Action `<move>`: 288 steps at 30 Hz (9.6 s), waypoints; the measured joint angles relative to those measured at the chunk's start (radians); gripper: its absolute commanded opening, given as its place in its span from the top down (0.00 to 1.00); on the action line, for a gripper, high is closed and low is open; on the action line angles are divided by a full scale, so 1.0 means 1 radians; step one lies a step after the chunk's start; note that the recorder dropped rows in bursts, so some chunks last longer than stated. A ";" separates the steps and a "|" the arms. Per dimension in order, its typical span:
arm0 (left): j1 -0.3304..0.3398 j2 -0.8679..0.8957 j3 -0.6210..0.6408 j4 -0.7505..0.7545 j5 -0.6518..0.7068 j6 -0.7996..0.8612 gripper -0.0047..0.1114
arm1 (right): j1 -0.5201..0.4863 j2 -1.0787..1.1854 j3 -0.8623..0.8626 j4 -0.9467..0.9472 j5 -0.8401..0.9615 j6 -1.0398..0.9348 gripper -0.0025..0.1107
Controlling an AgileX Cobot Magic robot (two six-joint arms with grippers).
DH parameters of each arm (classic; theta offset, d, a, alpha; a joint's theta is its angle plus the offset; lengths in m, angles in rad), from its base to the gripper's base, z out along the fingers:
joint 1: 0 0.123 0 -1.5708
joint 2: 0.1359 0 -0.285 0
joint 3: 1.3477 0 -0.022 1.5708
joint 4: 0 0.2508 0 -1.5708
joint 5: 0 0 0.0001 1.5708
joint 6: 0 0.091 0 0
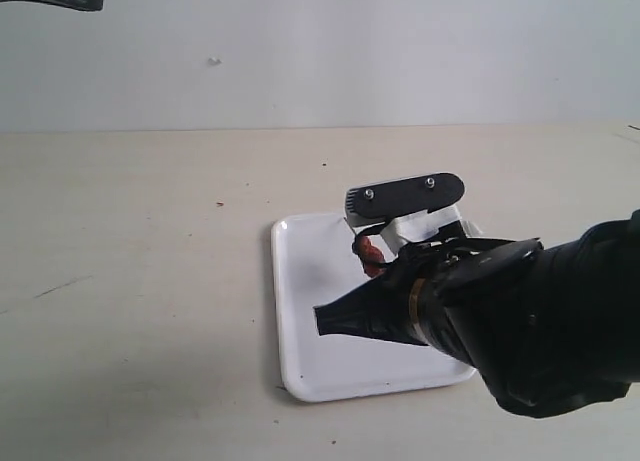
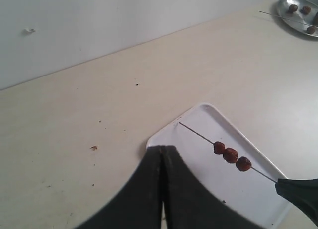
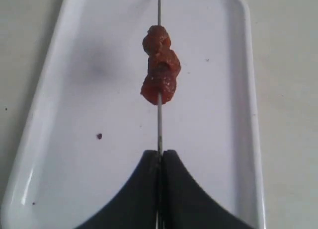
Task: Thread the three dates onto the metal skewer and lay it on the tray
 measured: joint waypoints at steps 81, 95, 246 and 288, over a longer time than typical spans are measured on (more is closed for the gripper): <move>0.004 -0.928 0.844 -0.351 -0.302 0.193 0.96 | 0.000 -0.807 0.357 0.086 0.043 -0.051 0.98; 0.004 -0.945 0.848 -0.345 -0.298 0.191 0.96 | 0.000 -0.828 0.357 0.088 0.037 -0.051 0.98; 0.070 -1.283 1.371 0.460 -0.873 -0.506 0.96 | -0.881 -1.538 0.710 1.405 -0.599 -1.786 0.98; 0.070 -1.283 1.371 0.460 -0.873 -0.506 0.96 | -0.881 -1.538 0.710 1.405 -0.599 -1.786 0.98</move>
